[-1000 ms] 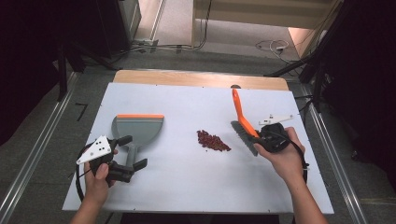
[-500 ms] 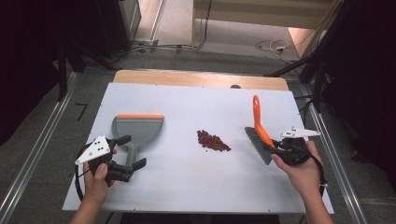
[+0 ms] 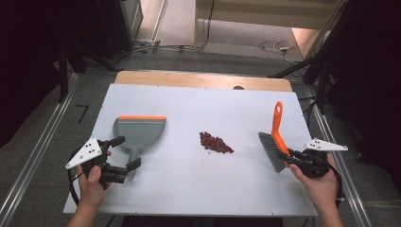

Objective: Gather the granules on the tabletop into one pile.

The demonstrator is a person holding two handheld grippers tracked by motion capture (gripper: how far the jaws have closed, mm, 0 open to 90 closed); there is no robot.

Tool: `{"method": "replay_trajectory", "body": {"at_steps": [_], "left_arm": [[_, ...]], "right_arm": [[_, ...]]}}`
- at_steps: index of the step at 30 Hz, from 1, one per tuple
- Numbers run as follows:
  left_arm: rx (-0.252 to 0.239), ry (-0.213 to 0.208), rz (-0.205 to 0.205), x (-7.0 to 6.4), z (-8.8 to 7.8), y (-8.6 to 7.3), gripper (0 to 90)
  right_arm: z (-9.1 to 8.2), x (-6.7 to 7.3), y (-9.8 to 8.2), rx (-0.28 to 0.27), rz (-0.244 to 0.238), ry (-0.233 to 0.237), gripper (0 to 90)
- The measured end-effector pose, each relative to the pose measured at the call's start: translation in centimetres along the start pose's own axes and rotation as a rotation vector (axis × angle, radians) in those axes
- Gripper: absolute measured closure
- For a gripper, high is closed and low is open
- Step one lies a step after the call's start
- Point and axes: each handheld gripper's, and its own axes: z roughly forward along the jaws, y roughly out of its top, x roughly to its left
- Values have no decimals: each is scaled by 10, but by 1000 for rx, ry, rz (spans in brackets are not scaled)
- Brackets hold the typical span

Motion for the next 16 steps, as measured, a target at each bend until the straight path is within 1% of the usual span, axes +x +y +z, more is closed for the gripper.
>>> {"method": "replay_trajectory", "body": {"at_steps": [2, 7, 13, 16], "left_arm": [[-4, 5, 2, 0, -1, 0, 6], [-2, 3, 3, 0, 0, 0, 5], [0, 2, 3, -1, 1, 0, 6], [5, 2, 4, -1, 2, 0, 5]], "right_arm": [[-3, -1, -2, -17, 5, 6, 686], [-6, -2, -2, -35, 15, 12, 686], [-2, 2, -1, -24, -3, 14, 686], [-2, 2, 0, -23, 0, 18, 686]]}}
